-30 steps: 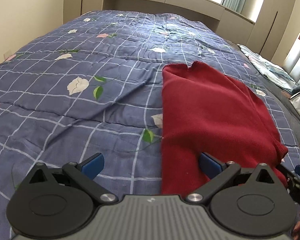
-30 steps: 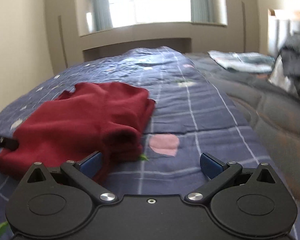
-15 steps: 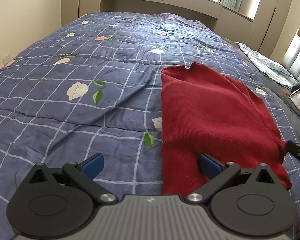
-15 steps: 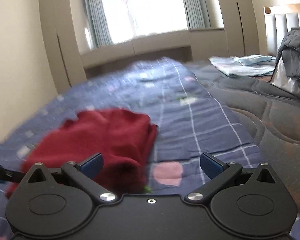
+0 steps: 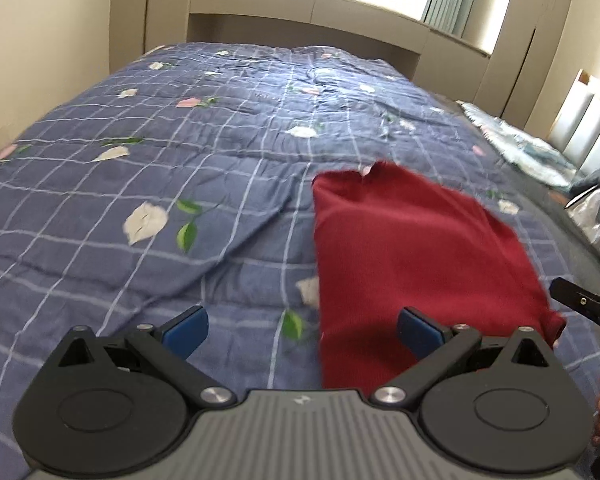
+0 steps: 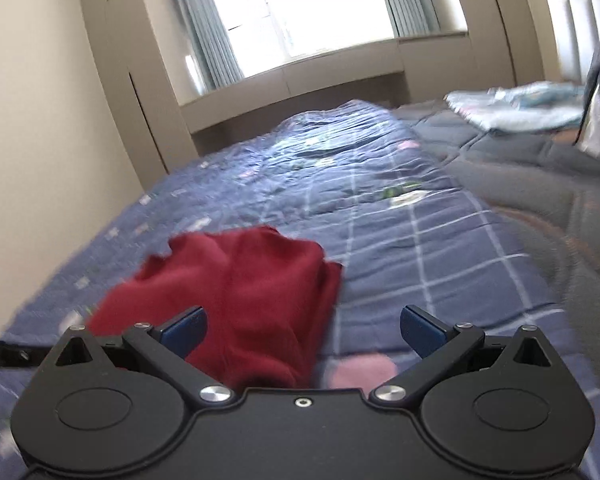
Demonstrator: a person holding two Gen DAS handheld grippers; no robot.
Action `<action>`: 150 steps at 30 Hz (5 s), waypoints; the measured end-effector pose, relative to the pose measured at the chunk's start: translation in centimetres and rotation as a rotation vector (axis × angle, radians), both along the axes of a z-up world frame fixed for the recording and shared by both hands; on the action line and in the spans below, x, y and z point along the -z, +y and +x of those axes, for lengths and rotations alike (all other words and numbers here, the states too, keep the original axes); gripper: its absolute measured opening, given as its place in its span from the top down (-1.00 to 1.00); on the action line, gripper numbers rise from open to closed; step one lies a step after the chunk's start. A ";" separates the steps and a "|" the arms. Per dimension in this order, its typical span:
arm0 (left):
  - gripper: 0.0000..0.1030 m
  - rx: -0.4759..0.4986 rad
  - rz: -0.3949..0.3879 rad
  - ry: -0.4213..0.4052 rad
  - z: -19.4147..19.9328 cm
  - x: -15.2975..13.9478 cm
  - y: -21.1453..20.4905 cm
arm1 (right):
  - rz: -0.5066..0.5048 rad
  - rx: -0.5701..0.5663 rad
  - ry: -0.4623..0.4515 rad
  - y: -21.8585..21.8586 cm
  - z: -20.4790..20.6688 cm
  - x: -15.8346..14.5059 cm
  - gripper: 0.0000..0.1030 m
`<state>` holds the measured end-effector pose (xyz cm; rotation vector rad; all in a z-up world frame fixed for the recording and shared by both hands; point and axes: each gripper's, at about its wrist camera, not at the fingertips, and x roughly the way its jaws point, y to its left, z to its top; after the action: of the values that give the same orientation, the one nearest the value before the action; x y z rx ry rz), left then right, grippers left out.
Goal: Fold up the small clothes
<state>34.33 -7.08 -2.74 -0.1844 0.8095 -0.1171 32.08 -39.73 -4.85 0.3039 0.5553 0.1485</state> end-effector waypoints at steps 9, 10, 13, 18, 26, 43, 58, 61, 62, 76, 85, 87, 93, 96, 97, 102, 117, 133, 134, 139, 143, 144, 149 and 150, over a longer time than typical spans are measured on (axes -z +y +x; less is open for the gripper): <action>-0.99 0.068 -0.192 0.136 6.3 2.6 1.8 | 0.064 -0.055 0.174 1.0 5.4 1.7 -0.99; -0.99 0.070 -0.197 0.144 6.7 3.0 1.9 | 0.087 -0.051 0.181 0.8 5.6 2.0 -0.99; -0.99 0.084 -0.233 0.157 7.3 3.8 1.9 | 0.138 -0.036 0.177 0.5 5.7 2.6 -0.99; -0.99 0.105 -0.283 0.210 8.2 4.1 1.7 | 0.239 -0.044 0.176 0.0 6.2 2.7 -0.98; -0.64 0.147 -0.350 0.300 9.2 4.2 1.3 | 0.226 -0.025 0.218 0.2 6.5 2.1 -0.50; 0.43 0.207 -0.190 0.269 8.8 -1.1 -1.5 | 0.213 -0.023 0.190 2.8 5.5 -1.9 0.52; 0.43 0.042 -0.113 0.207 6.4 -5.1 11.4 | 0.240 -0.228 0.146 16.1 6.5 -4.9 0.59; 0.43 0.005 -0.101 0.216 5.9 -4.7 14.5 | 0.245 -0.265 0.151 19.6 6.6 -4.7 0.63; 0.43 -0.005 -0.104 0.222 5.7 -4.3 15.5 | 0.237 -0.274 0.152 20.6 6.6 -4.5 0.63; 0.28 -0.045 -0.195 0.215 4.2 -0.2 20.0 | 0.102 -0.249 0.163 24.6 5.6 -3.2 0.40; -0.48 -0.087 -0.158 0.146 1.2 -2.3 20.0 | 0.049 -0.232 0.119 23.8 3.8 -4.0 -0.48; -0.64 -0.088 -0.139 0.094 -0.3 -3.5 19.7 | 0.031 -0.240 0.086 23.9 2.6 -5.1 -0.65; -0.93 -0.097 -0.084 -0.072 -5.4 -7.5 18.2 | -0.011 -0.269 -0.049 23.9 -1.8 -9.1 -0.96; -0.99 -0.109 -0.059 -0.147 -8.1 -9.1 17.3 | -0.020 -0.275 -0.107 23.7 -4.5 -10.8 -0.99; -0.99 -0.109 -0.052 -0.164 -8.9 -9.5 17.1 | -0.021 -0.275 -0.123 23.6 -5.4 -11.4 -0.99; -0.99 -0.128 -0.026 -0.246 -13.1 -11.0 16.2 | -0.044 -0.282 -0.197 23.0 -9.7 -13.1 -0.99; -0.99 -0.164 0.087 -0.299 -23.9 -8.4 14.9 | -0.122 -0.271 -0.278 22.3 -22.4 -11.9 -0.99; -0.99 -0.180 0.113 -0.252 -27.9 -3.0 15.5 | -0.183 -0.213 -0.272 23.0 -27.5 -7.4 -0.99; -0.99 -0.185 0.111 -0.247 -28.0 -2.8 15.6 | -0.188 -0.214 -0.267 23.1 -27.5 -7.2 -0.99; -0.99 -0.203 0.111 -0.229 -27.9 -2.2 16.1 | -0.177 -0.218 -0.237 23.3 -27.0 -6.4 -0.99; -0.99 -0.203 0.116 -0.217 -27.7 -1.9 16.3 | -0.179 -0.220 -0.226 23.5 -26.8 -6.0 -0.99; -0.99 -0.204 0.116 -0.215 -27.7 -1.8 16.3 | -0.179 -0.221 -0.223 23.6 -26.7 -6.0 -0.99; -0.99 -0.207 0.113 -0.201 -27.3 -1.5 16.3 | -0.180 -0.226 -0.208 23.7 -26.1 -5.6 -0.99; -0.99 -0.208 0.112 -0.198 -27.2 -1.5 16.3 | -0.178 -0.226 -0.205 23.7 -26.0 -5.5 -0.99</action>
<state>7.09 9.22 -1.27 -0.1476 0.5934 0.1047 6.08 -15.98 0.67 0.0501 0.3950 0.3427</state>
